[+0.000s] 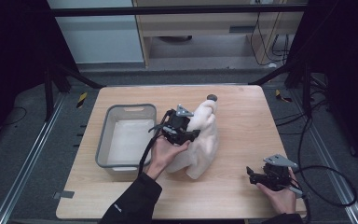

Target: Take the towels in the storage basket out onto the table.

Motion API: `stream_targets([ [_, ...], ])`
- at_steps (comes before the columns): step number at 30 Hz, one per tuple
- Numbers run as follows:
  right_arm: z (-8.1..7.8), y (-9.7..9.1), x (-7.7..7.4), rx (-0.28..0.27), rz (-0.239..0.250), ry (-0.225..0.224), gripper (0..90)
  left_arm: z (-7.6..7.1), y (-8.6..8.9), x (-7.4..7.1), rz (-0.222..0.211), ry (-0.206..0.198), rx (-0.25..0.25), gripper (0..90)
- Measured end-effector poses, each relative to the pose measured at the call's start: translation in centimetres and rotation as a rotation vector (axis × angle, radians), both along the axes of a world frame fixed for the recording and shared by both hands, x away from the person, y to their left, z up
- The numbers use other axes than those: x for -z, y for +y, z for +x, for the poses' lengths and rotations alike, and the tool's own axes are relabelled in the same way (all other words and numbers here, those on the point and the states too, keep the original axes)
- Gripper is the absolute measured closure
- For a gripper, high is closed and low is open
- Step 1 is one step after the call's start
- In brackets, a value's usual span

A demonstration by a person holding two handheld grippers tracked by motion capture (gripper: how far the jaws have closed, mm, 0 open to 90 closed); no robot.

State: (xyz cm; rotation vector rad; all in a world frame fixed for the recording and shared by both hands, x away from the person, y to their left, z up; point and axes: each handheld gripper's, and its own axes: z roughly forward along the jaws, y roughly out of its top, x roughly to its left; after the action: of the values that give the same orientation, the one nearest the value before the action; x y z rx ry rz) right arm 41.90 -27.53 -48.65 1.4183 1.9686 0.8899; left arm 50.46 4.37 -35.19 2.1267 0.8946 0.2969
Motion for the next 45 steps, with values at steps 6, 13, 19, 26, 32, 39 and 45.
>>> stream_targets([
  [6, 0.0, -0.4, -0.1, 0.022, 0.002, -0.011, 13.8, -0.1, -1.3, 1.8, 0.014, 0.03, 0.032, 69.7],
  [13, 0.1, -1.5, 0.2, 0.056, 0.029, -0.01, 13.8, -0.3, -2.8, 3.3, 0.026, 0.046, 0.069, 68.6],
  [19, 0.2, -1.7, 0.4, 0.061, 0.029, -0.003, 13.5, -0.4, -3.9, 4.9, 0.0, 0.069, 0.088, 65.2],
  [26, 0.2, -2.1, 0.5, 0.072, 0.036, -0.004, 13.4, -0.7, -5.6, 6.8, -0.035, 0.091, 0.125, 51.9],
  [32, 0.2, -2.2, 0.5, 0.075, 0.039, -0.005, 13.0, -1.0, -6.5, 8.0, -0.031, 0.089, 0.15, 35.5],
  [39, 0.2, -2.3, 0.6, 0.07, 0.035, 0.0, 12.1, -1.4, -6.9, 9.0, -0.006, 0.072, 0.188, 25.6],
  [45, 0.2, -2.3, 0.7, 0.07, 0.035, -0.001, 11.6, -1.8, -6.1, 8.1, -0.013, 0.068, 0.197, 22.0],
])
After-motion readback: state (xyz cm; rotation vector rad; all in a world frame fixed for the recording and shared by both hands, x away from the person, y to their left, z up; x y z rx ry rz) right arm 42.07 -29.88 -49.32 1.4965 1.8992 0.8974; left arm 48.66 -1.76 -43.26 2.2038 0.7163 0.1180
